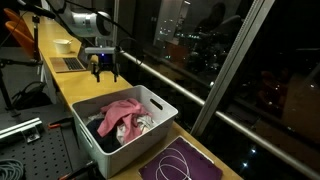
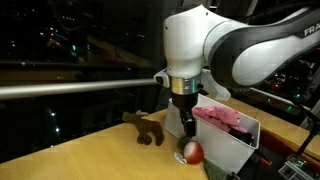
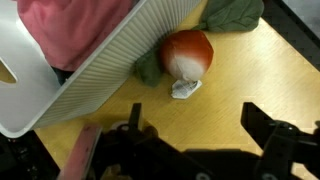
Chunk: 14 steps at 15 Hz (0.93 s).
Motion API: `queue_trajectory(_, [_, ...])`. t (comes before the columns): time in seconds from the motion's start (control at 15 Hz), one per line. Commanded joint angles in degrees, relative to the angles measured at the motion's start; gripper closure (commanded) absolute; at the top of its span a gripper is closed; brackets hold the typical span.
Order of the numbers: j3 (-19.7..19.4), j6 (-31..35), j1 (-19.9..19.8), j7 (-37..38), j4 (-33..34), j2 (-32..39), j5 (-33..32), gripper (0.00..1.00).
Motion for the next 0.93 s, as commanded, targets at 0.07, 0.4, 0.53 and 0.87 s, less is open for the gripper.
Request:
queue_trajectory(0.07, [-0.6, -4.3, 0.9, -3.9, 7.5, 7.8, -2.5, 0.0])
queue_trajectory(0.4, [-1.4, -3.1, 0.5, -5.2, 9.6, 13.4, -2.6, 0.0])
queue_trajectory(0.53, [-1.9, -2.2, 0.1, -4.9, 9.1, 15.1, -2.4, 0.0])
queue_trajectory(0.87, [-2.5, -0.9, -1.2, -3.9, 6.2, 16.7, -1.6, 0.0])
